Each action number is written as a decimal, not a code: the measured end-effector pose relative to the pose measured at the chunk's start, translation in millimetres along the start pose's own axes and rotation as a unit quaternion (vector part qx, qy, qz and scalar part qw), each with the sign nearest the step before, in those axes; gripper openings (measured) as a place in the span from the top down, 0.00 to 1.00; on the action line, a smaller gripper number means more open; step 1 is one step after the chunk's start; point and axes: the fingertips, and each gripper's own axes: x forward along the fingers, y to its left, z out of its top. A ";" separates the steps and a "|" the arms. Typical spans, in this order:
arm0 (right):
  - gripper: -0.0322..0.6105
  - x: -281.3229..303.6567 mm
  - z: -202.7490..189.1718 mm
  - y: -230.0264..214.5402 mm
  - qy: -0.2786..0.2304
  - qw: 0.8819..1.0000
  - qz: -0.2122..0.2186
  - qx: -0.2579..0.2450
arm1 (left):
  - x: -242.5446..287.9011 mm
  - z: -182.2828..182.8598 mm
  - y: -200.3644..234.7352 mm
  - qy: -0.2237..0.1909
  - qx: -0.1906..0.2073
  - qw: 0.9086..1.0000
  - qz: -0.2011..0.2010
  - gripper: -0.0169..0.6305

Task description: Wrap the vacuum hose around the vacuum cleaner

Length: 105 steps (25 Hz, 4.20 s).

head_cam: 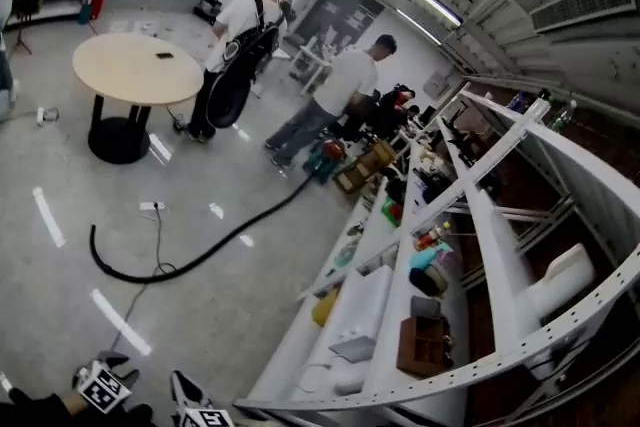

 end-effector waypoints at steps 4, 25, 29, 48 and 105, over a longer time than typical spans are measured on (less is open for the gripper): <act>0.93 2.4 1.1 -7.1 0.023 1.000 0.005 -0.016 | 34.7 -0.2 33.0 -0.034 -0.014 0.999 -0.013 0.75; 0.93 153.5 79.4 -48.6 0.092 0.989 0.024 -0.109 | 84.5 111.3 171.0 -0.124 -0.102 0.987 -0.014 0.83; 0.93 203.6 91.2 -52.6 0.100 0.989 0.014 -0.103 | 91.9 125.1 215.2 -0.131 -0.097 0.986 -0.029 0.92; 0.93 411.6 151.2 -123.3 0.139 0.958 0.202 -0.151 | 155.5 210.9 364.6 -0.155 -0.211 0.955 0.139 0.94; 0.93 873.9 -203.3 -258.8 0.259 0.952 0.150 -0.057 | 624.7 -230.5 834.2 0.114 -0.333 0.928 0.126 0.61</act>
